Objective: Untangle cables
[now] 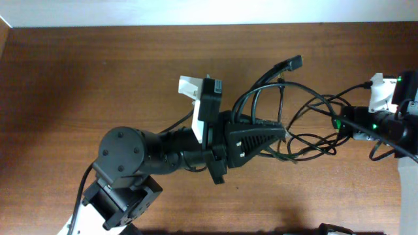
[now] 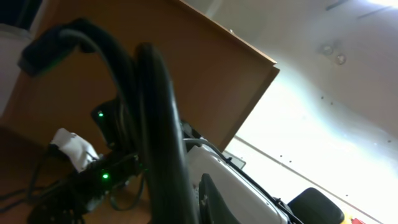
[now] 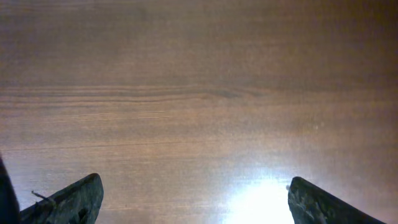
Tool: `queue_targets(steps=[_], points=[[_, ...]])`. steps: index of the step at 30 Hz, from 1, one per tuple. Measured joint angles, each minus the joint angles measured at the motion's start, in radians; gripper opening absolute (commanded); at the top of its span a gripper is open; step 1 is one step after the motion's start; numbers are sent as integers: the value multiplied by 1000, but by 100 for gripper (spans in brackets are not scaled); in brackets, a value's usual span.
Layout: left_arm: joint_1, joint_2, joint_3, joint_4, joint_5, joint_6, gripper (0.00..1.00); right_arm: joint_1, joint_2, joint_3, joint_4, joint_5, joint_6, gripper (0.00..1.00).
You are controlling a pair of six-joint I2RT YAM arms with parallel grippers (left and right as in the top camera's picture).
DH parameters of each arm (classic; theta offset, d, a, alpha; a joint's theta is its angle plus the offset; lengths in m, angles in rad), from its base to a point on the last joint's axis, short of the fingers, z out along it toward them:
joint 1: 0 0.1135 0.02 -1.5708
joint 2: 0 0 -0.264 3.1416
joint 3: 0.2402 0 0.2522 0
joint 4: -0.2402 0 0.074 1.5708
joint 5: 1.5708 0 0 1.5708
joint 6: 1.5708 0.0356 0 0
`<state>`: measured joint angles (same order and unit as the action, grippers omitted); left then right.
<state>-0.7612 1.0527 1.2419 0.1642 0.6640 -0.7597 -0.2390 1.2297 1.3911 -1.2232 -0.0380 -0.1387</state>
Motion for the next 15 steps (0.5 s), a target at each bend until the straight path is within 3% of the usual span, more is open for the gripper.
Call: queue_targets(steps=[3, 15], points=[[32, -5, 0, -8, 23, 6, 0, -39, 0, 0, 0, -14, 7, 100], [302, -152, 0, -262, 59, 87, 0, -112, 0, 0, -4, -131, 12, 99]])
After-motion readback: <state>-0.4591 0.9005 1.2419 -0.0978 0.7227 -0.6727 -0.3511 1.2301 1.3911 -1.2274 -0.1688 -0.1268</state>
